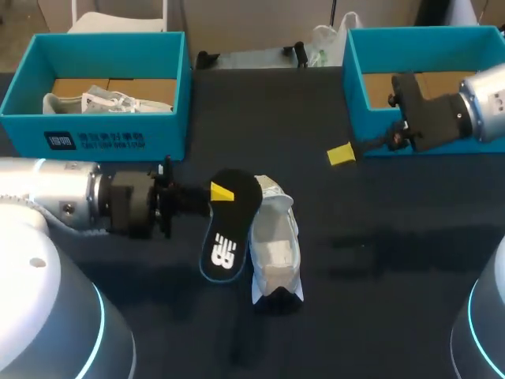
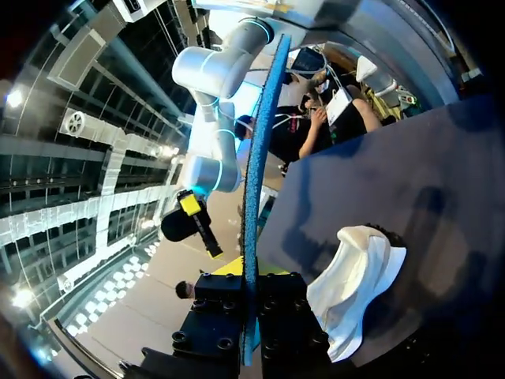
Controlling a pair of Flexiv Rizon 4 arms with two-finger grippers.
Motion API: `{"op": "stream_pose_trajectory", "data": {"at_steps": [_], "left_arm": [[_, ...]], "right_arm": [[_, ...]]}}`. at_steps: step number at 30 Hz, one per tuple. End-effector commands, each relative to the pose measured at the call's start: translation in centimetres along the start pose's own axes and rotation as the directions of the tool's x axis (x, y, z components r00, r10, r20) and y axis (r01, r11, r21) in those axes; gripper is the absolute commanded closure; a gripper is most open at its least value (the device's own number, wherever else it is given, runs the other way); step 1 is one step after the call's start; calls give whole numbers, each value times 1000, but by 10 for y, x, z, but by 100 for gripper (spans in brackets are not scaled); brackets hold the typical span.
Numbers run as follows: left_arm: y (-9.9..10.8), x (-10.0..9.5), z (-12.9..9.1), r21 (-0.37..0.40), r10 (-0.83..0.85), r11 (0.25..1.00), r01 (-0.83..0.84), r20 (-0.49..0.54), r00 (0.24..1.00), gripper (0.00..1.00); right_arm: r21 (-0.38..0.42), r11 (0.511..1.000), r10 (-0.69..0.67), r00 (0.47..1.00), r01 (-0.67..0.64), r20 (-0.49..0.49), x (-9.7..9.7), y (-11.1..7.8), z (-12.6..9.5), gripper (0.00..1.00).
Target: Take the shoe out of the shoebox, open the shoe tongue, remove and reinsert the insole, then place the shoe into the shoebox
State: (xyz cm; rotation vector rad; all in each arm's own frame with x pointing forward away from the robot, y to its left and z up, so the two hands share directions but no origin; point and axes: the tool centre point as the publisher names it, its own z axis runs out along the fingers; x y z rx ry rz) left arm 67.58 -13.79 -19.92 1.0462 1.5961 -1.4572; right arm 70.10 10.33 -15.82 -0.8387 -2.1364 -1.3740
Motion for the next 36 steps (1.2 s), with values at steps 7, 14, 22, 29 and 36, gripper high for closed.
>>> {"op": "stream_pose_trajectory", "data": {"at_steps": [7, 14, 22, 29, 36], "left_arm": [[-29, 10, 17, 38, -56, 998, 58, -52, 997, 100], [-55, 10, 7, -81, 8, 997, -19, -133, 991, 100], [-57, 9, 4, -157, 125, 975, -157, -196, 973, 100], [-61, 35, 18, -97, -3, 995, -12, -163, 987, 100], [-62, 48, 24, -41, -130, 991, 126, -116, 985, 100]], "right_arm": [[498, 788, -480, 868, 362, 128, 1, -1, -12, 0], [543, 744, -518, 849, 389, 101, -14, -48, 2, 0], [543, 744, -518, 849, 389, 101, -14, -48, 2, 0], [662, 606, -617, 786, 442, 41, -26, -65, 28, 0], [655, 593, -649, 759, 468, 45, -37, -97, 55, 0]]}}
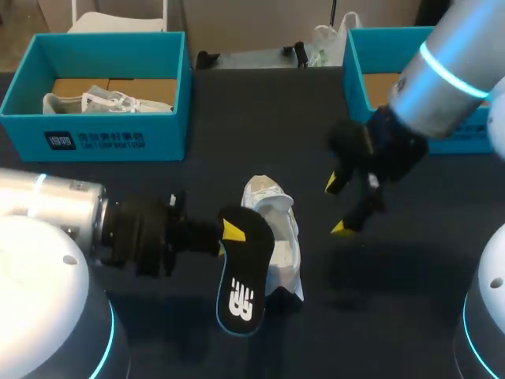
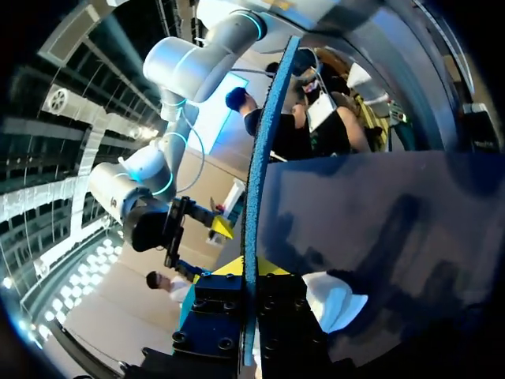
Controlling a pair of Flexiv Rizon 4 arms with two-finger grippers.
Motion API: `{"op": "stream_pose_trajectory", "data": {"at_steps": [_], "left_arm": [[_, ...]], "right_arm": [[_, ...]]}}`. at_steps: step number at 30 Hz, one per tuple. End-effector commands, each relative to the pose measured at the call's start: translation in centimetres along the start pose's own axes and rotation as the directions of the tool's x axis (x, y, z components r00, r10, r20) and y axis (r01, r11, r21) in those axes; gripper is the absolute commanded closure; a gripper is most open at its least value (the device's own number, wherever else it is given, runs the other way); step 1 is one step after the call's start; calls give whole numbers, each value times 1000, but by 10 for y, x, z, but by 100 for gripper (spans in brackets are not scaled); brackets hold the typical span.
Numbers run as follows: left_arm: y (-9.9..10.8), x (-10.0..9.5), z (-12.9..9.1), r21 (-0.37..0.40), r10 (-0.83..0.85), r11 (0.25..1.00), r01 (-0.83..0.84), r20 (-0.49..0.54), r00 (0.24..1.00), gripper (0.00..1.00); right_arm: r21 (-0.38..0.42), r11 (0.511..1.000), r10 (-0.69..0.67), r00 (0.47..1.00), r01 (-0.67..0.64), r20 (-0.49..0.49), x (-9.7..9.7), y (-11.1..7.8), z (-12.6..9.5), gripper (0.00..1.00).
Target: Take the shoe out of the shoebox, open the shoe tongue, remove and reinsert the insole, then place the shoe into the shoebox
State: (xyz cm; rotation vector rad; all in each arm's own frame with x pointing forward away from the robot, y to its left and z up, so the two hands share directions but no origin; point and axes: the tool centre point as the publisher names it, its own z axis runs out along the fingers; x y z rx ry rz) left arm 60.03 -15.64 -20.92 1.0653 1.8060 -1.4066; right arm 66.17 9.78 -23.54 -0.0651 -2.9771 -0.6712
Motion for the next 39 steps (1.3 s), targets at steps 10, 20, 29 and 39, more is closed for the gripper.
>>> {"op": "stream_pose_trajectory", "data": {"at_steps": [10, 20, 29, 39], "left_arm": [[8, 14, 7, 30, -50, 998, 50, -14, 999, 100], [20, 31, 19, 77, -144, 987, 143, 16, 989, 100], [18, 32, 29, 117, -230, 967, 226, 22, 973, 100], [13, 31, 39, 149, -231, 962, 230, -10, 973, 100]], "right_arm": [[-16, 999, -34, 999, 34, 8, 10, -3, 50, 0], [56, 996, -75, 993, 70, 90, 8, -5, 65, 0], [82, 992, -103, 992, 97, 77, -2, -11, 78, 0], [97, 992, -83, 993, 75, 80, -11, -21, 95, 0]]}}
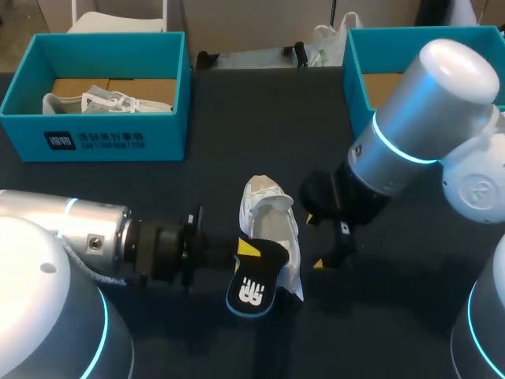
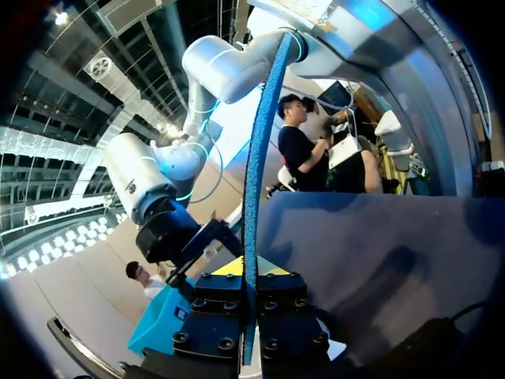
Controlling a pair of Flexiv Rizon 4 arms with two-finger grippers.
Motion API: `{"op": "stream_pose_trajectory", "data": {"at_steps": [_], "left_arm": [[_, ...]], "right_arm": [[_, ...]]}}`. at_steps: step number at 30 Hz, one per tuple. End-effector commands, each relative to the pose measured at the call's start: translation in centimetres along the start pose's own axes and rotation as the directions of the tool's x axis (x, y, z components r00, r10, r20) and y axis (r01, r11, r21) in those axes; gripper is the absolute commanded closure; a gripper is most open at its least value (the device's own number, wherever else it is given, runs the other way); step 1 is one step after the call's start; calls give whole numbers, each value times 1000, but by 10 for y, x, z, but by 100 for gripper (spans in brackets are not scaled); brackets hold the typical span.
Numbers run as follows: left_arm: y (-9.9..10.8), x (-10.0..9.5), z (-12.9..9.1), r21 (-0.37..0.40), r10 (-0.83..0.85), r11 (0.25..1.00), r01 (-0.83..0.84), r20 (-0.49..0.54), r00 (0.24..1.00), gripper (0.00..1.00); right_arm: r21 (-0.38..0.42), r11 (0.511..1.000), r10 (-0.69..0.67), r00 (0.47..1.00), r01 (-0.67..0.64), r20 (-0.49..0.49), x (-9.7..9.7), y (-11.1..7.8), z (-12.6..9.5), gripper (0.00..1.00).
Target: Take the shoe out of the shoebox, open the shoe tongue, remove and reinsert the insole, then place the shoe into the shoebox
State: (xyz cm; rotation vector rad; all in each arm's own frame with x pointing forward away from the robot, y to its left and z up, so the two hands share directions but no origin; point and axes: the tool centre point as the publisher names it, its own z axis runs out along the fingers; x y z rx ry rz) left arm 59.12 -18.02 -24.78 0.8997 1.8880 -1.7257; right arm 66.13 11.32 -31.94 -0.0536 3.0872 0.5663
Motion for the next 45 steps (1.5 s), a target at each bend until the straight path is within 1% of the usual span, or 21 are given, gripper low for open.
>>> {"op": "stream_pose_trajectory", "data": {"at_steps": [1, 10, 12, 15, 19, 27, 30, 45], "left_arm": [[6, -2, 5, -4, 21, 1000, -21, -27, 999, 100], [6, -2, 5, -4, 21, 1000, -21, -27, 999, 100], [12, -2, 9, 1, 1, 1000, -1, -22, 1000, 100], [18, -2, 13, 2, -11, 1000, 11, -12, 1000, 100], [18, -5, 17, 9, -15, 1000, 15, -7, 1000, 100], [16, -6, 22, 33, -25, 999, 24, 6, 1000, 100], [17, -5, 24, 41, -32, 999, 32, 14, 999, 100], [17, -4, 30, 48, -90, 995, 88, 28, 996, 100]], "right_arm": [[13, 1000, 12, 1000, -12, 8, -3, 2, 13, 0], [14, 1000, 10, 1000, -10, 7, -5, 2, 15, 0], [1, 1000, 13, 1000, -13, 9, -8, -2, 19, 0], [4, 1000, 4, 1000, -4, 25, -10, -6, 24, 0], [4, 1000, 9, 1000, -9, 25, -12, -11, 31, 0], [21, 999, 37, 999, -37, 24, -16, -18, 34, 0], [32, 999, 39, 999, -39, 23, -17, -19, 35, 0], [29, 998, 47, 999, -48, 21, -17, -20, 35, 0]]}}
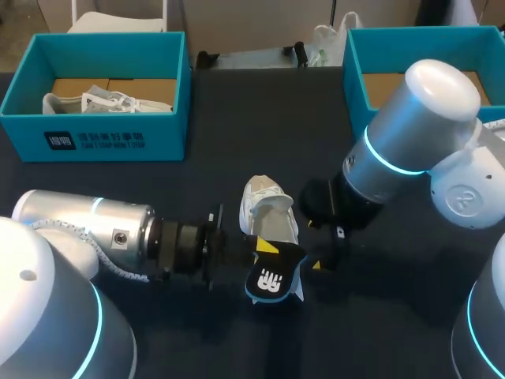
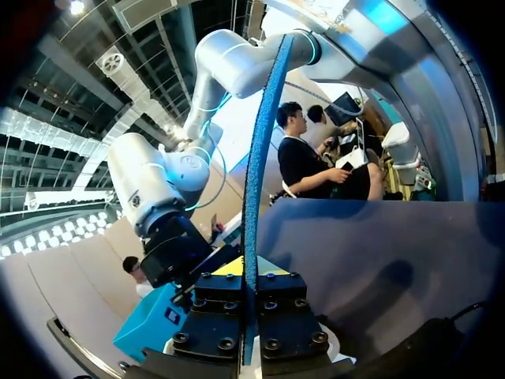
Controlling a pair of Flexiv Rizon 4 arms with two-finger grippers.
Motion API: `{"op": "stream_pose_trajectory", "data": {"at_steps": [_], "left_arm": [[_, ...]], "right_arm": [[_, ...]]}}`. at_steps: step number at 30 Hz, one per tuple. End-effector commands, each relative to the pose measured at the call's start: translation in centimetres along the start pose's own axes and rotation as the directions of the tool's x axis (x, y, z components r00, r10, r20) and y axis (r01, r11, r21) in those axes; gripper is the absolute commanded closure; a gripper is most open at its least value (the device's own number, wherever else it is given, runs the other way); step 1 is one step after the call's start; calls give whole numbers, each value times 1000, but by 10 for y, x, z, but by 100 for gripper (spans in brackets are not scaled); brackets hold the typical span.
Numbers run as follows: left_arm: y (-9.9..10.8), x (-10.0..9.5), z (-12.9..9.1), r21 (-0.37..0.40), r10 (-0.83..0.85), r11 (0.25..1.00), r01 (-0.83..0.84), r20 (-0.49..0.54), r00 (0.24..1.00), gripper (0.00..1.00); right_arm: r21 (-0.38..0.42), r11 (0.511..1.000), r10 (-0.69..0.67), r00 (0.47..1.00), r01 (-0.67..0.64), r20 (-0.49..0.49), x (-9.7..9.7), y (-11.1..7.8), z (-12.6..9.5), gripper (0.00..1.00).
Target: Take the shoe out of the shoebox, open the shoe tongue, remove and reinsert the insole, then place the shoe into the shoebox
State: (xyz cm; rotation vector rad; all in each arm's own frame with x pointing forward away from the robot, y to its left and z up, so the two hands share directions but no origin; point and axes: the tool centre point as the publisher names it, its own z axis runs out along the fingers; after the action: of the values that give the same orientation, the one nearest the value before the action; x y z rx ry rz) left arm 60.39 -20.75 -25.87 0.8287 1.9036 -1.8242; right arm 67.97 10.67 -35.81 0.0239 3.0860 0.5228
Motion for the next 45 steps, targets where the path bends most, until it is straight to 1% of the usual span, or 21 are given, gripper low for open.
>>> {"op": "stream_pose_trajectory", "data": {"at_steps": [1, 10, 19, 29, 36, 45], "left_arm": [[2, 3, 2, 1, -9, 1000, 9, 11, 1000, 100], [9, 3, 6, -2, -64, 998, 64, 39, 997, 100], [6, 9, 7, 9, -87, 996, 87, 60, 994, 100], [10, 13, 8, 7, -127, 992, 127, 95, 987, 100], [11, 12, 7, 14, -153, 988, 153, 132, 979, 100], [17, 10, 7, 2, -167, 986, 169, 155, 974, 100]], "right_arm": [[2, 1000, 1, 1000, -1, 3, 1, 1, 1, 0], [2, 1000, 1, 1000, -1, 3, 1, 1, 1, 0], [2, 1000, 1, 1000, -1, 3, 1, 1, 1, 0], [2, 1000, 1, 1000, -1, 3, 1, 1, 1, 0], [2, 1000, 1, 1000, -1, 3, 1, 1, 1, 0], [2, 1000, 1, 1000, -1, 3, 1, 1, 1, 0]]}}
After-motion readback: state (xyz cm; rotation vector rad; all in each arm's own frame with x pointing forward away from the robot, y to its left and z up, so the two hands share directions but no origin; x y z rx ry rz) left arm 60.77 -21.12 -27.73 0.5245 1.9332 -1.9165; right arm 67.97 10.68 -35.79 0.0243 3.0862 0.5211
